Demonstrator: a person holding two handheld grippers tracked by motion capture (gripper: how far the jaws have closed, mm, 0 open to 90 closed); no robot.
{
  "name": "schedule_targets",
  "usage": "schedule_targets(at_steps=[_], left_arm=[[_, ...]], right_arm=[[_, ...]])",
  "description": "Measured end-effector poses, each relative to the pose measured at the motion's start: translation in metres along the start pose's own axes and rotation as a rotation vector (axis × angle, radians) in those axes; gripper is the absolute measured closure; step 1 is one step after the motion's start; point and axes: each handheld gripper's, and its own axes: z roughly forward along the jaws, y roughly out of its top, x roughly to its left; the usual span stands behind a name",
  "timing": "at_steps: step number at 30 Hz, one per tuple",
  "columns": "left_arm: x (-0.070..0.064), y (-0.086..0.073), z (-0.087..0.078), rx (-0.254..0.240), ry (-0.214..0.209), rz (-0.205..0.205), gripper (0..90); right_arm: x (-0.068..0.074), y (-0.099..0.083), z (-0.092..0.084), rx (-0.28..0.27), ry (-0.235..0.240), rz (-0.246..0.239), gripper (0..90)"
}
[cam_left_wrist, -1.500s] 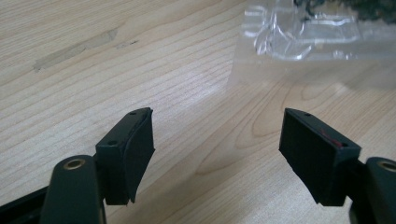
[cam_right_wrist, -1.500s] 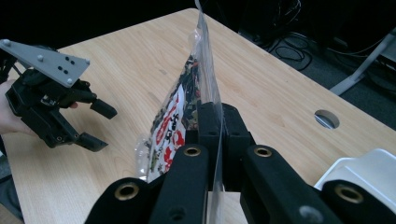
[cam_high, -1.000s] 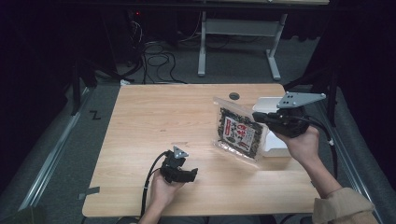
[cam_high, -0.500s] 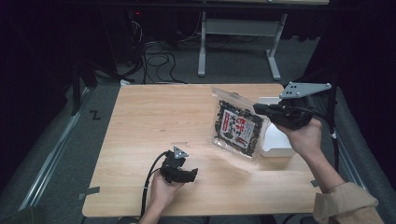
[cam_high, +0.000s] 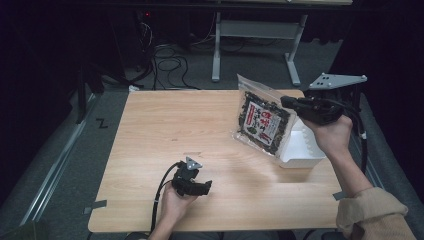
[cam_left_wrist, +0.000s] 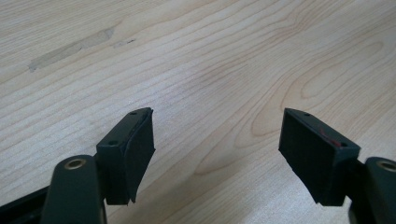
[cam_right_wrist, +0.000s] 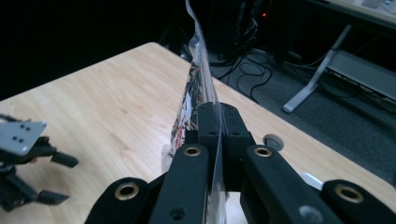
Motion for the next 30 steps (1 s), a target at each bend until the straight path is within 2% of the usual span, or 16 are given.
schedule_targets(at_steps=[7,17,30], left_arm=[[0.000,0.000,0.000,-0.001,0.000,-0.002,27.0],[0.000,0.000,0.000,-0.005,0.000,-0.001,27.0],[-0.001,0.000,0.000,-0.004,0.001,0.001,27.0]], right_arm=[[-0.011,0.004,-0.002,-0.020,-0.056,0.022,90.0],[-0.020,0.005,-0.002,-0.028,-0.101,0.034,90.0],[-0.040,-0.004,-0.016,-0.032,-0.175,0.069,90.0]])
